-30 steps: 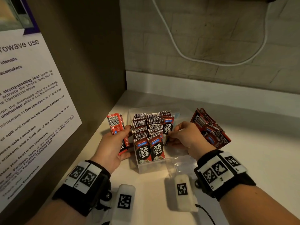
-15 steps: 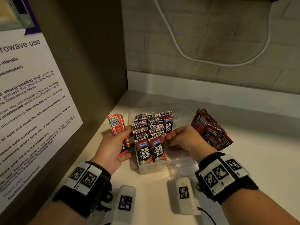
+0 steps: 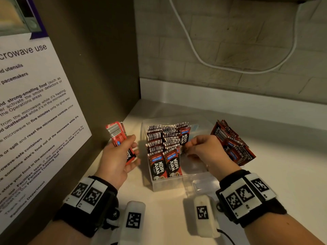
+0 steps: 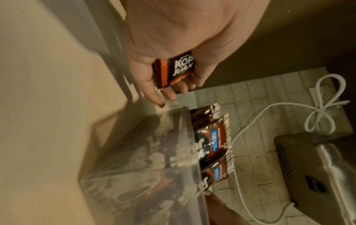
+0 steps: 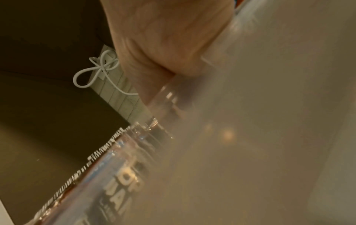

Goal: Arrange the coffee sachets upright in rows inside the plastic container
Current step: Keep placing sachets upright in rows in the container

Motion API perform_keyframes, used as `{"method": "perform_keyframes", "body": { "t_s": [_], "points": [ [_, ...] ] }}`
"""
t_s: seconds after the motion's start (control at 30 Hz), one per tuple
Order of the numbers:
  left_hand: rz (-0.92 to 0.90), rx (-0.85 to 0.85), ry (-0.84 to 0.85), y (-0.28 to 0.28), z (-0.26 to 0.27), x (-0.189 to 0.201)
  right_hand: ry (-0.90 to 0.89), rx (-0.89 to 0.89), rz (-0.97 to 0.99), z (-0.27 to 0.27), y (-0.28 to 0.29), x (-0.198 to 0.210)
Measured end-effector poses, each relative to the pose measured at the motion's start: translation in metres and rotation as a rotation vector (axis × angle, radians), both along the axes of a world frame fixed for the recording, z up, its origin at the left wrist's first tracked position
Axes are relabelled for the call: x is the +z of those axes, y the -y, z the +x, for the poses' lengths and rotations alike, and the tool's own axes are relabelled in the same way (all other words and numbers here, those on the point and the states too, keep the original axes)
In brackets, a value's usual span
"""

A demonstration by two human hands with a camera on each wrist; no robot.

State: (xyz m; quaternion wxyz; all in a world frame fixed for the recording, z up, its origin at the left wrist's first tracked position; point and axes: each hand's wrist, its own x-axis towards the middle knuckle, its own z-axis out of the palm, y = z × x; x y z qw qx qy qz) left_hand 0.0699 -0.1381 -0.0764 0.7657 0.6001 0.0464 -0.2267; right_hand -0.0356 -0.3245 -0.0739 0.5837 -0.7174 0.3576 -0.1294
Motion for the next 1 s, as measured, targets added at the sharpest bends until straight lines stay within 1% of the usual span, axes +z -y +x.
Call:
{"method": "perform_keyframes", "body": {
  "t_s": [0.07,0.13,0.27,0.37,0.47,0.57,0.63,0.7,0.73,0.8,0.9,0.93,1.0],
  "points": [
    [-0.015,0.025,0.045,-0.001,0.003,0.009,0.112,-0.033,-0.006,-0.006,-0.003,0.010],
    [-0.051,0.010,0.096,-0.002,0.005,0.019,0.214,-0.027,-0.034,-0.011,-0.008,0.023],
    [-0.237,-0.102,0.168,0.000,-0.003,0.043,0.377,0.021,-0.026,-0.016,-0.022,0.051],
    [-0.295,-0.213,0.207,0.004,-0.017,0.059,0.416,0.109,0.013,-0.016,-0.036,0.069],
    [-0.252,-0.291,0.300,0.007,-0.029,0.064,0.425,0.211,0.060,-0.015,-0.052,0.080],
    [-0.175,-0.269,0.422,0.011,-0.038,0.064,0.460,0.255,0.079,-0.013,-0.065,0.083],
    [-0.080,-0.259,0.507,0.012,-0.039,0.061,0.475,0.258,0.028,-0.012,-0.071,0.082],
    [0.040,-0.287,0.565,0.012,-0.039,0.058,0.493,0.232,0.024,-0.011,-0.072,0.080],
    [0.071,-0.302,0.571,0.011,-0.039,0.057,0.504,0.215,0.041,-0.011,-0.072,0.080],
    [0.072,-0.339,0.543,0.010,-0.039,0.058,0.531,0.170,0.080,-0.010,-0.069,0.079],
    [0.042,-0.307,0.420,0.009,-0.036,0.060,0.659,0.105,0.149,-0.010,-0.056,0.078],
    [0.027,-0.279,0.363,0.008,-0.033,0.060,0.722,0.110,0.142,-0.011,-0.052,0.078],
    [-0.016,-0.255,0.248,0.007,-0.027,0.063,0.837,0.166,0.038,-0.013,-0.045,0.078]
  ]
}}
